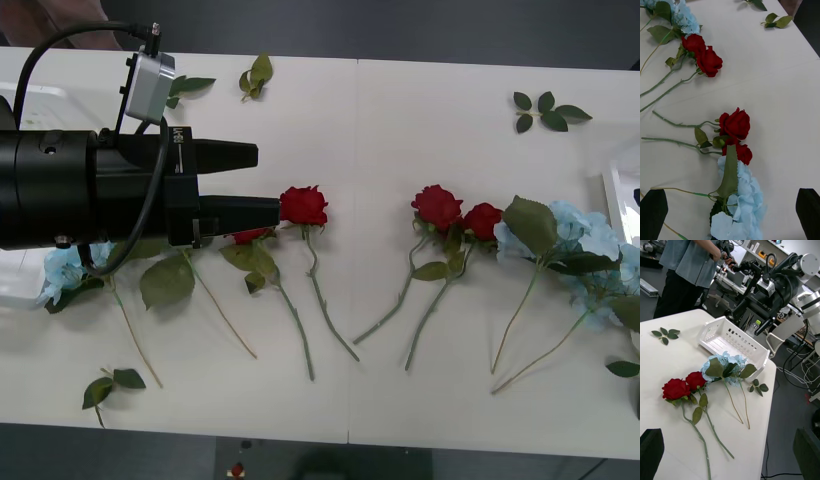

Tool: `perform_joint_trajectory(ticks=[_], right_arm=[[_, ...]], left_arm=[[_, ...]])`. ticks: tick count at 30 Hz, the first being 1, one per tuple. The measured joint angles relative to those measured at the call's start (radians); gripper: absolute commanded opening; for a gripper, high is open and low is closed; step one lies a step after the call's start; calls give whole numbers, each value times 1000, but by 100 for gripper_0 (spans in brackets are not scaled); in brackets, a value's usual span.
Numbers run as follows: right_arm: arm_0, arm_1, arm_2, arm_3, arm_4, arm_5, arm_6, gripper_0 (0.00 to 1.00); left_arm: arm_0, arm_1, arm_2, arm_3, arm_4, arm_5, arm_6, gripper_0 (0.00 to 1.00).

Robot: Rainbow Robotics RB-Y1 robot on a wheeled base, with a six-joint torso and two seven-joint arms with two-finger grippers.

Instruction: Put the red flowers into the right box and the blue flowers into the left box

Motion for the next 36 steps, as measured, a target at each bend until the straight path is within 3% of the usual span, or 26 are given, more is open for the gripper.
perform_joint_trajectory(ticks=[7,14,19,27,36], right_arm=[[36,0,27,0,0,0,0,100],[59,-14,76,-33,17,-17,-33,100],[84,-14,76,-100,72,-18,-337,100],[233,-14,76,-272,189,-49,-799,100],[356,-14,79,-366,307,-83,-1227,100]], left_arm=[[1,15,-34,0,152,-51,0,100],[1,189,-34,0,253,-59,21,100],[39,244,50,-1,214,-2,286,100],[240,243,385,-15,41,212,658,100],[341,243,460,-15,-181,359,1050,100]])
